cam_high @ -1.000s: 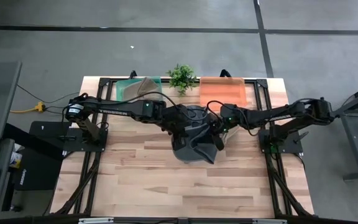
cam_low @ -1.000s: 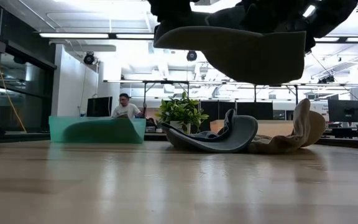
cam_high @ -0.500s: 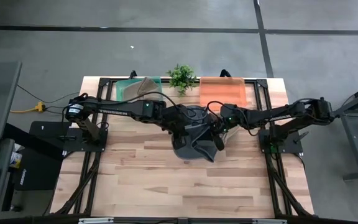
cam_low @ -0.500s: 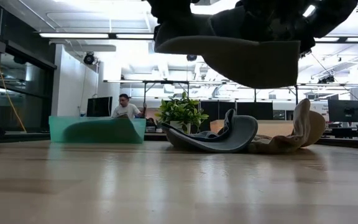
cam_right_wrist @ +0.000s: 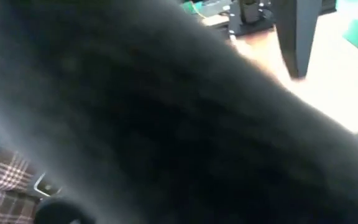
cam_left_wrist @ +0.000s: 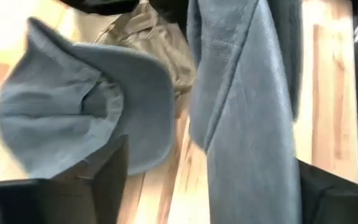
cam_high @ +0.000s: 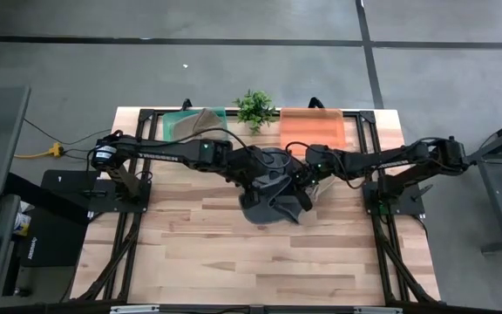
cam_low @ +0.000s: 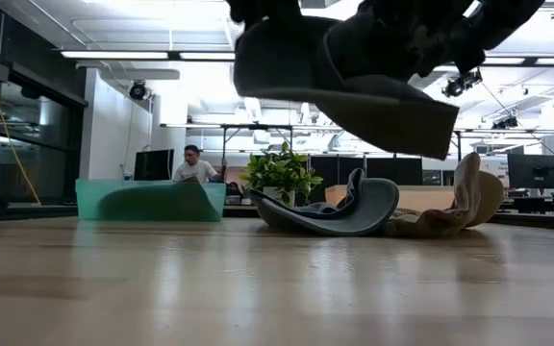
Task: Pick & Place hat
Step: Put the bottom blue cap into the orange bin
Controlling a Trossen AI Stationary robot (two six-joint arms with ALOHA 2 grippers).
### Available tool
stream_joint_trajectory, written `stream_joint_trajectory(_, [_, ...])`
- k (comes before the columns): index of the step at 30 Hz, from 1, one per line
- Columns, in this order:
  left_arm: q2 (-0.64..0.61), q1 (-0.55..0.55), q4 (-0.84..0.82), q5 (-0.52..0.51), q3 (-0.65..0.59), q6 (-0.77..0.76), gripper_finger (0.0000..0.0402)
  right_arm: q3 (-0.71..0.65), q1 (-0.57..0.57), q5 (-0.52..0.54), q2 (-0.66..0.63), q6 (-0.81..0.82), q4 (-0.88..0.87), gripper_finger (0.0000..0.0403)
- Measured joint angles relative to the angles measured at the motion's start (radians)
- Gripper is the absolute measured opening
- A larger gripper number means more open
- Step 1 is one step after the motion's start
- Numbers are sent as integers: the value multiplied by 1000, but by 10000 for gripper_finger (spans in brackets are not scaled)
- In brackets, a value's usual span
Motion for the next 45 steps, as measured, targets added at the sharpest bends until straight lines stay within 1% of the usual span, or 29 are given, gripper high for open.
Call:
stream_joint_trajectory(2, [-7,0,-41,-26,51,-22,317,0,0,28,0,10,-15,1])
stream_joint_trajectory(4, [-8,0,-123,-57,111,-58,328,0,0,40,0,24,-24,1])
stream_joint_trajectory(9, [-9,0,-336,-92,255,-107,330,0,0,80,0,68,-49,1])
stream_joint_trajectory(13, [-17,1,-424,-79,270,-149,323,0,0,86,-1,122,-53,0])
stream_joint_trajectory(17, [-63,2,-411,-7,230,-193,312,0,0,102,-16,168,-78,0])
stream_joint_trajectory(19, [-96,3,-405,34,186,-218,304,9,0,132,-35,174,-131,0])
stream_joint_trajectory(21, [-130,10,-317,72,131,-243,295,28,0,157,-60,168,-211,0])
stream_joint_trajectory(24, [-232,22,-256,88,0,-290,282,74,0,186,-105,158,-326,0])
stream_joint_trajectory(26, [-305,35,-107,88,-97,-324,274,106,0,197,-135,157,-396,0])
stream_joint_trajectory(28, [-397,48,-57,96,-221,-370,267,139,-2,211,-156,161,-465,0])
stream_joint_trajectory(29, [-431,53,-3,107,-275,-396,265,153,-4,215,-167,165,-499,0])
stream_joint_trajectory(30, [-463,59,91,111,-324,-420,263,166,-8,217,-177,169,-530,0])
stream_joint_trajectory(31, [-501,62,155,111,-376,-443,261,178,-10,217,-181,177,-554,0])
stream_joint_trajectory(33, [-579,62,174,108,-471,-485,260,205,-16,228,-195,193,-592,0])
stream_joint_trajectory(35, [-634,58,283,89,-534,-521,260,227,-17,243,-199,201,-629,0])
stream_joint_trajectory(37, [-695,59,273,72,-606,-554,260,258,-19,252,-200,210,-656,0])
stream_joint_trajectory(39, [-744,59,351,57,-669,-592,260,300,-21,256,-199,209,-703,0])
stream_joint_trajectory(41, [-804,59,374,50,-743,-622,260,348,-21,271,-196,208,-743,0])
stream_joint_trajectory(43, [-853,59,439,40,-796,-645,260,404,-21,294,-195,202,-795,0])
stream_joint_trajectory(45, [-905,59,419,29,-847,-663,259,459,-23,309,-192,199,-853,0])
